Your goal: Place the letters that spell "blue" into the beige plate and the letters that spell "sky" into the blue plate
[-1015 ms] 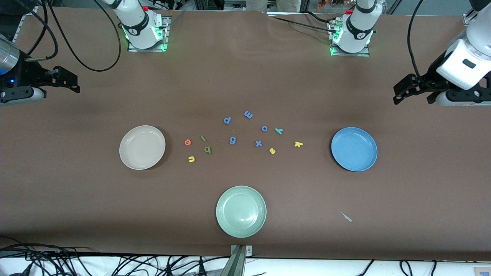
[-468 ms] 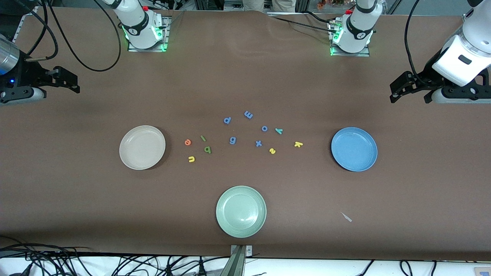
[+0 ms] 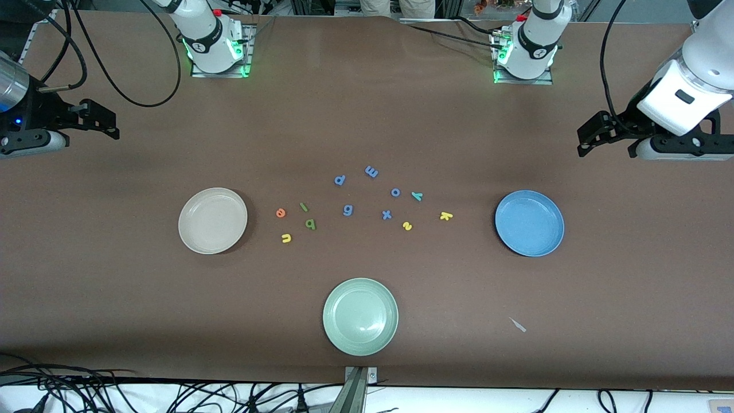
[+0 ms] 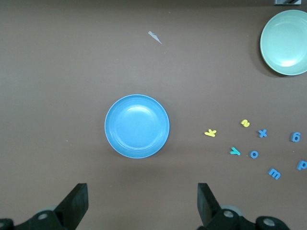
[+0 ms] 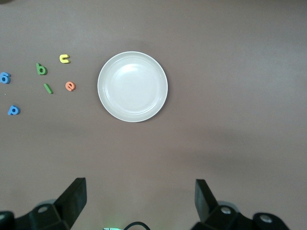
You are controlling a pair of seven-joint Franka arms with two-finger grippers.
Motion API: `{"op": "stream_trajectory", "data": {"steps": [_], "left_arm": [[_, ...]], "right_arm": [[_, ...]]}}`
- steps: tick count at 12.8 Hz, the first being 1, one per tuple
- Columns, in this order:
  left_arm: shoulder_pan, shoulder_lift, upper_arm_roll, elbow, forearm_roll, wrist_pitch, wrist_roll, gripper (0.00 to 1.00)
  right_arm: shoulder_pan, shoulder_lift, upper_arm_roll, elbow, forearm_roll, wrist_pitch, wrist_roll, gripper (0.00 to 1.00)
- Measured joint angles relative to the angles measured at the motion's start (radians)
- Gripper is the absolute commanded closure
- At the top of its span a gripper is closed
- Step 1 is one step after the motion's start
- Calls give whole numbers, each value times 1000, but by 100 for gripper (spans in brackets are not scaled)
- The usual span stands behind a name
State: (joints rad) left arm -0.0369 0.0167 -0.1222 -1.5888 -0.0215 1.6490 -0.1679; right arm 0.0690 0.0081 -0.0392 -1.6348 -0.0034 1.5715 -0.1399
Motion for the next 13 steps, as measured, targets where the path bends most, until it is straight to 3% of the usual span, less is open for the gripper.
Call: {"op": "stream_trajectory", "data": {"steps": [6,13], "left_arm": [[-2,-7,-44,6,0,-20,0,0],[7,-8,-46,6,0,-40,0,0]], "right_arm": [[0,0,0,0,0,1,0,0],[0,0,0,0,0,1,0,0]]}}
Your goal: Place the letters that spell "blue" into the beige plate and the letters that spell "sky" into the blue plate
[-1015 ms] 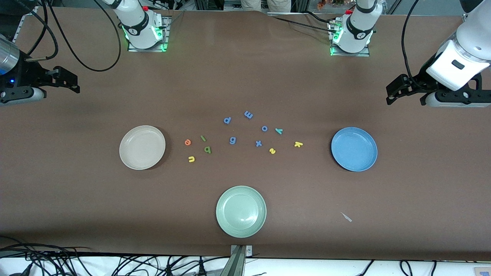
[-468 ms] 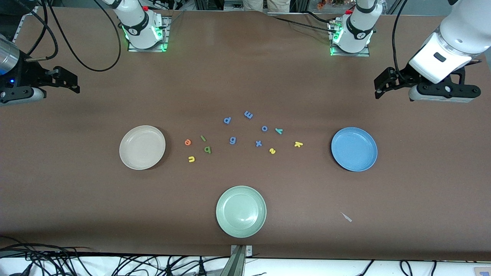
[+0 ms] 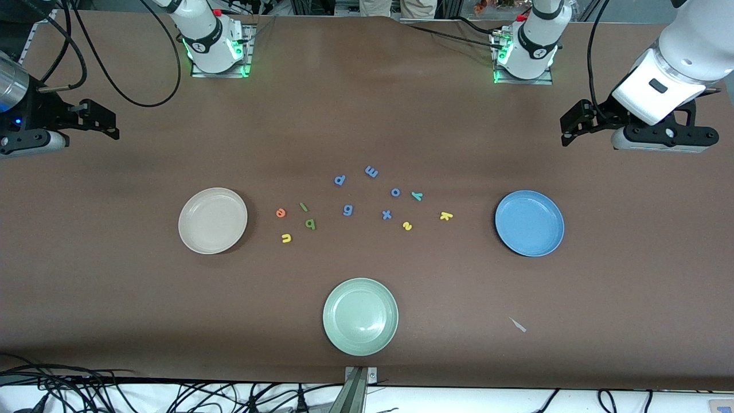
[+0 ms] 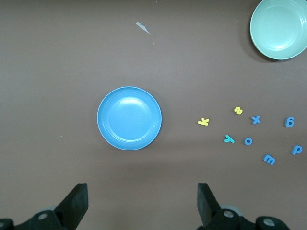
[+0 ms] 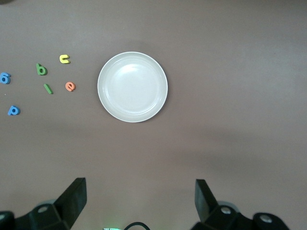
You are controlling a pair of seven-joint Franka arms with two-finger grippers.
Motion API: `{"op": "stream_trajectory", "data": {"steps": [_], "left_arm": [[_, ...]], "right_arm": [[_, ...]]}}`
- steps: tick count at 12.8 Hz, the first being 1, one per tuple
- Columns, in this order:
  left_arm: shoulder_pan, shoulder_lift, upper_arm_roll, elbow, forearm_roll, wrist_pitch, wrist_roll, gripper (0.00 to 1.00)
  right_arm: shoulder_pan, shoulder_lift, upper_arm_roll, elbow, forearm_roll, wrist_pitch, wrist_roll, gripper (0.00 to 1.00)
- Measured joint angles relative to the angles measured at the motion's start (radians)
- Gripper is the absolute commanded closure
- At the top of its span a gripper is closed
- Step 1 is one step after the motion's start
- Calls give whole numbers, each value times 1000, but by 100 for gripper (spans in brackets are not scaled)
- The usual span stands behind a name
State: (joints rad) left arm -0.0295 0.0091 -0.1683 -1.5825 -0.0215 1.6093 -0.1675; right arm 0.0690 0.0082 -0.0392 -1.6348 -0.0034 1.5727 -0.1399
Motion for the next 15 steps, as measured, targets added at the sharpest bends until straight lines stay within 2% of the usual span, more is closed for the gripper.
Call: {"op": "stream_trajectory", "data": {"steps": [6,10,15], "left_arm": [[2,6,4,-1,0,-2,0,0],[2,60,7,27,0,0,0,0],[6,89,11,72,79,-50,21,0]], "right_arm": [[0,1,0,0,0,0,0,0],[0,1,0,0,0,0,0,0],[0,1,0,0,0,0,0,0]]}}
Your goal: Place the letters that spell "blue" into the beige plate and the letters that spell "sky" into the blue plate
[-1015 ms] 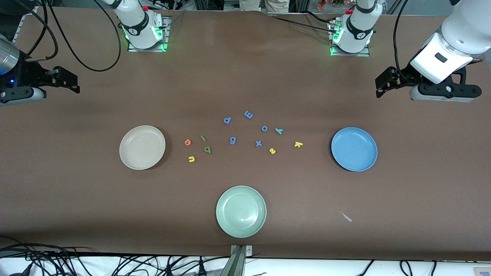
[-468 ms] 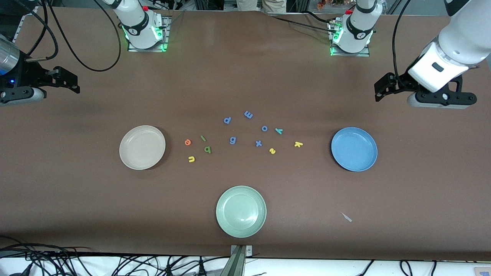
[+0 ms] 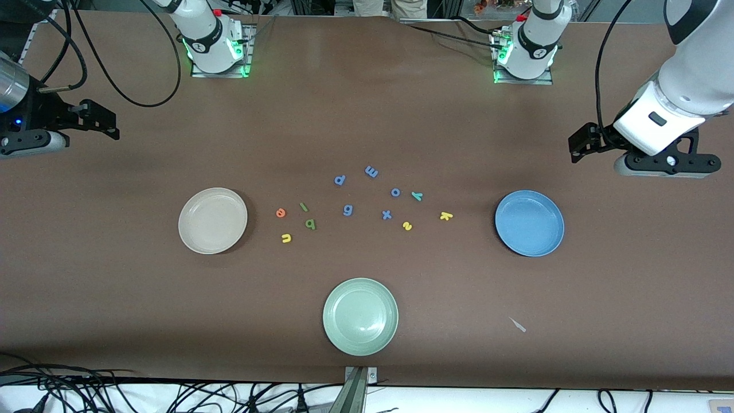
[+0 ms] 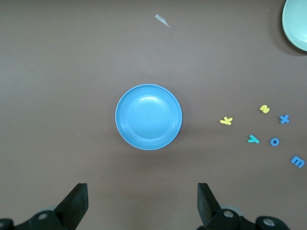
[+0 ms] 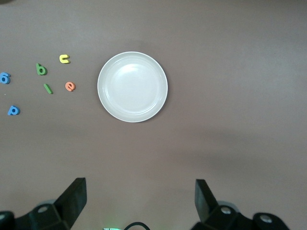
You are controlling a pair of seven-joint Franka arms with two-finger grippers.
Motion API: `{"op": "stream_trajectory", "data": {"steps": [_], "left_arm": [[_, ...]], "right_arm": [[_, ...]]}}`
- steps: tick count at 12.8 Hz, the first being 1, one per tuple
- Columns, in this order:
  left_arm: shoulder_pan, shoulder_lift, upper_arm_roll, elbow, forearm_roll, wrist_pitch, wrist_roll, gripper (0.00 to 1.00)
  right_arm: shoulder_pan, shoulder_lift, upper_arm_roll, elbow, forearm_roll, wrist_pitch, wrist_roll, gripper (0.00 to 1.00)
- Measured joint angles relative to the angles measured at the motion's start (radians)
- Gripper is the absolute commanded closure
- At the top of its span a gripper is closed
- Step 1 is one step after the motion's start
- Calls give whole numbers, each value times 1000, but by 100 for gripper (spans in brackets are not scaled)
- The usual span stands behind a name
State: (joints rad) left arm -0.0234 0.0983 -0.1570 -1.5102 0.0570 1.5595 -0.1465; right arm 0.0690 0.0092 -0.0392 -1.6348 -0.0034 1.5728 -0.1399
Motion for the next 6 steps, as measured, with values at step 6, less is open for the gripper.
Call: {"op": "stream_trajectory", "data": {"steps": [6], "left_arm": [[53,-58,0,-99,-21,83,96,0]], "right_arm": [[0,0,0,0,0,0,0,0]]}}
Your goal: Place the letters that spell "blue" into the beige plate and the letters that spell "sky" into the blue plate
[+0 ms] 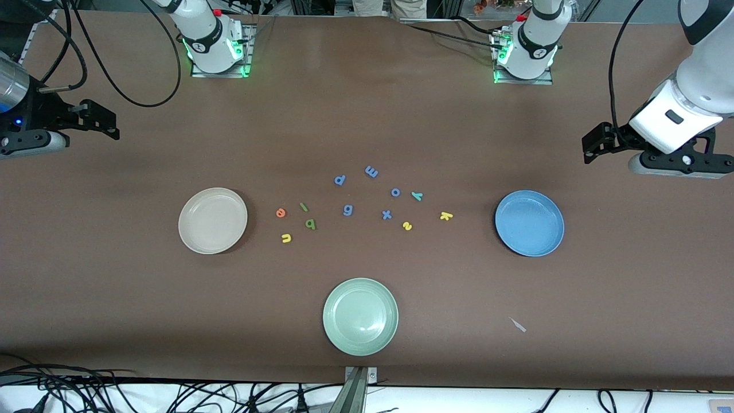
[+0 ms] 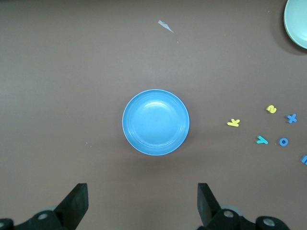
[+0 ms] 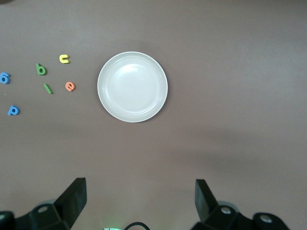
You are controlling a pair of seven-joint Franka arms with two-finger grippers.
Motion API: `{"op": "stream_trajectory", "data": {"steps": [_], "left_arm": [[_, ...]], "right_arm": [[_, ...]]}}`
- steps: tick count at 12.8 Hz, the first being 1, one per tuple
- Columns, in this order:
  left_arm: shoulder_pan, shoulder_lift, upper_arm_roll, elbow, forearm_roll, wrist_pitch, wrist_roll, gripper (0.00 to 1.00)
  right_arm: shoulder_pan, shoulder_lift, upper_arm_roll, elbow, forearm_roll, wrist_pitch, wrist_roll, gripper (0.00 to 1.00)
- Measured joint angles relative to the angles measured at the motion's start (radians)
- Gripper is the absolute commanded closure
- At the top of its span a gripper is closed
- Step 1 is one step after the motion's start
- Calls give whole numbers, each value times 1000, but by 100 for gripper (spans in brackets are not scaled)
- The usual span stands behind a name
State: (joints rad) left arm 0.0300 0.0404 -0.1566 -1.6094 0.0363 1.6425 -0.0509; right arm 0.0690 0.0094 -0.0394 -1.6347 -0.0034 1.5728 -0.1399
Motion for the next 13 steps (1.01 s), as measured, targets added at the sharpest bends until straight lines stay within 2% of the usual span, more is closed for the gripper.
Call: {"op": "stream_trajectory", "data": {"steps": [3,10,12,13], "left_arm": [[9,-36,-1,-42,-5,9,3,0],[8,-39,-3,-46,-5,22,6,0],[-18,-39,25,-51,-5,24,22,0],[-53,-40,63,-53,-5,24,24,0]], "right_arm": [[0,0,0,0,0,0,0,0],[0,0,0,0,0,0,0,0],[0,0,0,0,0,0,0,0],[0,0,0,0,0,0,0,0]]}}
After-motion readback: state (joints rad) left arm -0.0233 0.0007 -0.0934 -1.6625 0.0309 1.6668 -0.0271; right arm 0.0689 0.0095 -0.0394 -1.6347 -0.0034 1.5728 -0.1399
